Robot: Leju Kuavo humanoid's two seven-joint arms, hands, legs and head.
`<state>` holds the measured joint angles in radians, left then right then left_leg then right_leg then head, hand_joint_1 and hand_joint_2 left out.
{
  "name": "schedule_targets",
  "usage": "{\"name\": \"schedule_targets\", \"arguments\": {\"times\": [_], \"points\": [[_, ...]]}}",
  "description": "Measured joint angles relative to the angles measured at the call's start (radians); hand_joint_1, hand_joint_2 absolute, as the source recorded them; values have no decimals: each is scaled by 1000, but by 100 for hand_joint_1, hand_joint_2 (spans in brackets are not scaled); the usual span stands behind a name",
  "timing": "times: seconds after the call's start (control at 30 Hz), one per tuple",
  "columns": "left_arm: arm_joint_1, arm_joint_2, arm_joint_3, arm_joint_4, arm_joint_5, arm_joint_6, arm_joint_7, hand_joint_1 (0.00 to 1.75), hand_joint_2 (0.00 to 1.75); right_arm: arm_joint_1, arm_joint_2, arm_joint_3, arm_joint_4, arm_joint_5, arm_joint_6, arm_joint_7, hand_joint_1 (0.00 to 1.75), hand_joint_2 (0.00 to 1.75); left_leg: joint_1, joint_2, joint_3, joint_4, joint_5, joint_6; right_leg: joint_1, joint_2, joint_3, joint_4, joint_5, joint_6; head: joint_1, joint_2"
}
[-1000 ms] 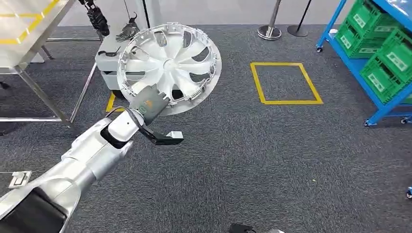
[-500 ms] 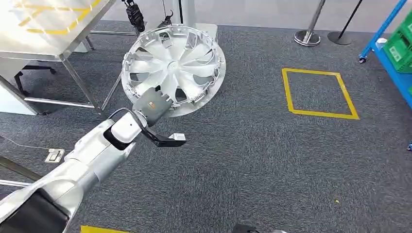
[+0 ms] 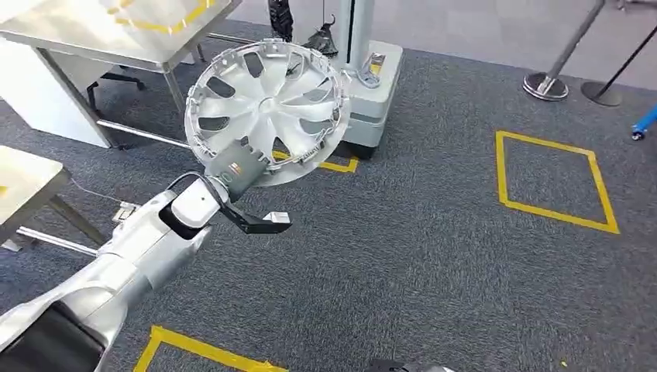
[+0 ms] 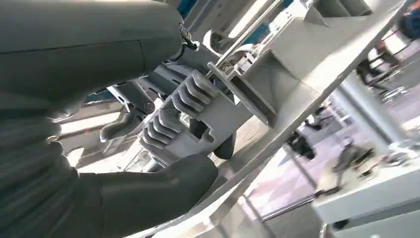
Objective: Take the parts from the cabinet and place them on the table.
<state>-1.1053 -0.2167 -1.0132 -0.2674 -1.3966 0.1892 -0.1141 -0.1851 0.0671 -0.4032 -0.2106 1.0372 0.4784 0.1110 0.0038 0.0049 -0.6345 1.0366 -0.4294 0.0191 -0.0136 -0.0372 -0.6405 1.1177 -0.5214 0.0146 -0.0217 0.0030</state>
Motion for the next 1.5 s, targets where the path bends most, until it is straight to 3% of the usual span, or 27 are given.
{"name": "schedule_targets", "arguments": {"times": [0.07,0.13,0.17,0.23,0.27,0.3,0.4,0.43,0.5,0.53,0.6,0.63,0.67,0.73,0.77,0.8,0.83,0.93,1.03,1.1,1.13,1.2,1.27,1.3,1.43,1.47,1.5], "points": [[3,-5,0,0,0,0,0,175,175,3,0,0,0,1,0,3,0,175,-1,-27,-2,1,1,3,-1,29,-80,165,-69,5,2,0],[4,-6,-1,0,0,0,1,175,175,6,-1,0,0,1,0,4,0,175,-2,-53,-2,2,1,3,0,34,-120,231,-70,4,2,0],[4,-5,-1,1,0,0,0,175,175,6,-1,0,0,2,0,4,0,175,-2,-65,-1,3,1,3,0,36,-108,197,-39,1,2,0],[4,-5,-1,1,0,0,0,175,175,5,-1,0,0,3,0,4,0,175,-1,-91,-1,6,2,1,-2,52,-29,24,54,-7,2,0],[4,-6,-1,0,0,0,0,175,175,4,-2,0,0,3,0,4,0,175,1,-100,-3,6,2,-2,-4,93,6,-58,73,-12,2,0],[2,-6,-1,0,0,0,1,175,175,4,-3,0,0,3,0,4,0,175,-4,-111,-10,8,3,-11,-5,118,19,-75,61,-12,1,0],[3,-4,-2,1,0,0,2,175,175,5,-3,0,0,4,0,4,0,175,8,-142,-16,-2,15,-33,4,86,19,-75,66,-17,2,0],[3,0,-2,1,0,0,0,175,175,3,-2,0,0,4,0,4,0,175,2,-152,-19,-3,16,-42,-7,73,23,-90,73,-26,2,0],[3,2,-4,1,-1,0,-3,175,175,0,-3,0,0,2,0,3,0,175,-3,-59,-44,50,-29,-47,-7,51,31,-100,80,-41,-7,0],[2,2,-5,1,-1,0,-3,175,175,0,-3,0,0,2,0,3,0,175,-2,-32,-75,118,-65,-50,-4,40,30,-100,79,-42,-7,0],[5,0,-6,0,-2,0,-2,175,175,6,-3,0,0,1,0,-1,0,175,2,-16,-142,265,-121,-56,-4,13,31,-99,76,-45,-8,0],[5,0,-8,0,-2,0,-2,175,175,7,-3,0,0,1,0,0,0,175,4,-14,-154,291,-120,-59,-4,1,31,-98,75,-45,-7,0],[5,0,-10,0,-2,-2,-3,175,175,7,-3,0,0,0,0,-1,0,175,7,-10,-141,268,-97,-61,-5,-9,31,-96,74,-43,-8,0],[3,1,-11,0,-4,-3,-3,175,175,6,-2,0,0,-1,0,-2,0,175,8,12,-61,120,-21,-62,-7,-29,32,-88,68,-36,-8,0],[2,1,-11,0,-4,-3,-3,175,175,7,-2,0,0,-1,0,-2,0,175,7,48,-17,37,6,-59,-7,-37,32,-82,62,-30,-8,0],[-1,-2,-11,0,-4,-3,-3,175,175,7,-3,-1,0,-1,0,-2,0,175,-7,76,2,11,-13,-54,4,-46,27,-73,56,-21,-8,0],[-1,-6,-12,-2,-4,-3,-3,175,175,6,-3,-1,0,0,0,-1,0,175,-1,55,-6,12,-8,-38,7,-56,28,-74,55,-17,-1,0],[-2,-4,-12,-1,-4,-3,-4,175,175,4,-2,-1,0,-1,0,-1,0,175,-3,24,-9,10,-3,-22,4,-87,39,-78,52,-5,-1,0],[-3,-8,-14,-1,-2,-5,-4,175,175,6,-2,-2,0,-2,0,-3,0,175,6,-4,-9,6,3,-5,-6,9,-11,35,-24,9,2,0],[-2,-14,-17,-1,-2,-5,-5,175,175,11,-2,-3,0,-2,0,0,0,175,5,-31,-11,7,4,-2,-4,30,-87,189,-82,12,2,0],[-2,-14,-21,0,-2,-6,-4,175,175,12,-2,-6,0,-2,0,0,0,175,5,-45,-11,7,4,-2,-4,33,-110,227,-80,11,3,0],[-2,-13,-22,0,-2,-11,-3,175,175,11,-2,-8,0,-2,0,0,0,175,5,-70,-10,9,5,-3,-4,37,-85,151,-13,6,3,0],[-2,-14,-23,0,-2,-12,-3,175,175,11,-2,-8,0,-3,0,0,0,175,6,-92,-11,12,4,-7,-8,67,-9,-18,72,-1,3,0],[-3,-14,-23,0,-2,-12,-1,175,175,11,-3,-9,0,-3,0,0,0,175,3,-100,-16,13,6,-14,-10,108,11,-56,58,-7,3,0],[-4,-10,-23,1,-2,-12,0,175,175,10,-3,-10,0,-3,0,0,0,175,11,-143,-24,0,20,-45,-4,77,19,-72,64,-16,3,0],[-2,-6,-23,2,-2,-13,0,175,175,8,1,-10,0,-3,0,0,0,175,8,-125,-31,3,15,-48,-13,64,23,-83,70,-25,4,0],[-2,-4,-24,3,-2,-13,-1,175,175,7,-1,-10,0,-3,0,0,0,175,2,-66,-37,23,-3,-54,-12,54,27,-88,72,-30,0,0]]}}
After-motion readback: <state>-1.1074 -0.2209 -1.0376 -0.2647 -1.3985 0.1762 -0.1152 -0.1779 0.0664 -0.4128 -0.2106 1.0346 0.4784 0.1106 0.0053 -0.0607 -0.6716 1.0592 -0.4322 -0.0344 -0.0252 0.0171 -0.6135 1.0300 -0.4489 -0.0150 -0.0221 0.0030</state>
